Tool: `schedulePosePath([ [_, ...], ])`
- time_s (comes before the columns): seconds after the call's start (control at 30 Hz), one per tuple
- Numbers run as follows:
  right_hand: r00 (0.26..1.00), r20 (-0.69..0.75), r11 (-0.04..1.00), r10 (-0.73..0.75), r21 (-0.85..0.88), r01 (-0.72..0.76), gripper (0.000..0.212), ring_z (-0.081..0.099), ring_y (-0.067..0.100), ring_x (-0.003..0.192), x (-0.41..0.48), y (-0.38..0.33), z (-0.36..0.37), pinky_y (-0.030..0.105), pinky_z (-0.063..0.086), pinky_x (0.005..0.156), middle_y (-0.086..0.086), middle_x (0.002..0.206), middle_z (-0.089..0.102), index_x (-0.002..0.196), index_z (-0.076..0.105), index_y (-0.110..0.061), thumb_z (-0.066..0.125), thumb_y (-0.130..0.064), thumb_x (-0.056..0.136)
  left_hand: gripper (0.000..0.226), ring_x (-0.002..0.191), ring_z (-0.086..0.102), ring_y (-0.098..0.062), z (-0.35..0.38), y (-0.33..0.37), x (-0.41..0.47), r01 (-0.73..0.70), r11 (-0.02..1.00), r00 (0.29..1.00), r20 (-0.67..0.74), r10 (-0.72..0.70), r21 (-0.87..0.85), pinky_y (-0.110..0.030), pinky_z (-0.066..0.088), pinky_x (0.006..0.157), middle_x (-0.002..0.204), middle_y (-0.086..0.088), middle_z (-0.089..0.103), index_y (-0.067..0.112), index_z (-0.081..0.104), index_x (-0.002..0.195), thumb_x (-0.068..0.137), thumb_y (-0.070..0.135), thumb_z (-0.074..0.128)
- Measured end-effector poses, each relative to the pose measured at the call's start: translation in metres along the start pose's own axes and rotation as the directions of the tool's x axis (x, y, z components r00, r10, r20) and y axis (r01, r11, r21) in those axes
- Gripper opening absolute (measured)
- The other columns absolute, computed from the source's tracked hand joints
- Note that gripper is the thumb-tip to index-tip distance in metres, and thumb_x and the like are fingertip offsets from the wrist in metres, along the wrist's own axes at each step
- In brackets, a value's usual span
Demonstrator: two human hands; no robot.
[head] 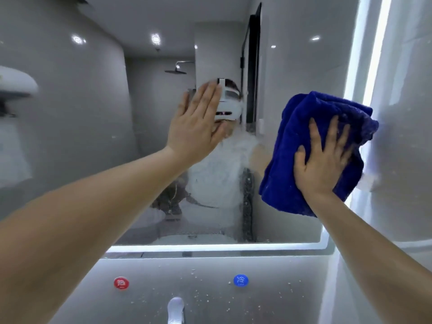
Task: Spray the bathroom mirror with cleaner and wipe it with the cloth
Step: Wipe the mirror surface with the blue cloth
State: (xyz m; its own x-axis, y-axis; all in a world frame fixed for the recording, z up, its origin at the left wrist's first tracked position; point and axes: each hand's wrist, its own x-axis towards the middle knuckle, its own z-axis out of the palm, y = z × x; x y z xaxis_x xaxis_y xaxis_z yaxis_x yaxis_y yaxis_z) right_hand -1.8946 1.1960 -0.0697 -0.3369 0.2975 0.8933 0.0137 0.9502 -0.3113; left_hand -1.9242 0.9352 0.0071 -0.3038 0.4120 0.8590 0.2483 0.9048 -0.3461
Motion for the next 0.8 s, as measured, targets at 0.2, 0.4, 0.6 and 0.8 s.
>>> schedulePosePath([
  [0.2,0.999,-0.021,0.998,-0.044,0.048,0.045,0.058,0.005,0.035,0.145,-0.003,-0.077,0.007,0.058,0.002,0.115,0.007,0.159,0.008,0.149,0.015,-0.036,0.028,-0.042,0.092,0.067,0.145,0.006,-0.021,0.0,-0.041,-0.023,0.069,0.998,0.998,-0.01,-0.068,0.006,-0.04,0.001,0.117,0.157,-0.008,0.01,0.008,0.011,0.149,0.098,0.048,0.025],
  [0.4,0.992,0.011,0.992,-0.124,0.03,0.123,0.058,0.002,0.036,0.145,-0.013,-0.149,0.019,0.056,-0.002,0.113,0.007,0.16,0.005,0.149,0.012,-0.036,0.028,-0.042,0.093,0.066,0.145,0.006,-0.02,0.0,-0.076,-0.055,0.128,0.992,0.992,-0.001,-0.128,-0.005,-0.038,0.0,0.117,0.157,-0.007,0.01,0.009,0.009,0.149,0.097,0.046,0.027],
  [0.6,0.98,0.052,0.981,-0.195,0.017,0.194,0.059,0.002,0.037,0.145,-0.027,-0.205,0.031,0.056,-0.001,0.113,0.007,0.16,0.002,0.149,0.009,-0.037,0.026,-0.044,0.093,0.066,0.144,0.015,-0.019,0.005,-0.13,-0.098,0.181,0.981,0.983,0.02,-0.183,0.062,-0.038,0.005,0.116,0.156,-0.009,0.019,0.008,0.017,0.148,0.095,0.043,0.034],
  [0.8,0.948,0.091,0.952,-0.304,0.051,0.301,0.06,0.0,0.035,0.145,-0.047,-0.287,0.048,0.057,0.007,0.113,0.005,0.16,-0.001,0.149,0.004,-0.039,0.023,-0.047,0.092,0.067,0.145,0.008,-0.019,-0.003,-0.177,-0.123,0.256,0.963,0.962,0.071,-0.262,0.086,-0.032,-0.008,0.114,0.158,-0.006,0.011,0.01,0.009,0.149,0.094,0.047,0.02],
])
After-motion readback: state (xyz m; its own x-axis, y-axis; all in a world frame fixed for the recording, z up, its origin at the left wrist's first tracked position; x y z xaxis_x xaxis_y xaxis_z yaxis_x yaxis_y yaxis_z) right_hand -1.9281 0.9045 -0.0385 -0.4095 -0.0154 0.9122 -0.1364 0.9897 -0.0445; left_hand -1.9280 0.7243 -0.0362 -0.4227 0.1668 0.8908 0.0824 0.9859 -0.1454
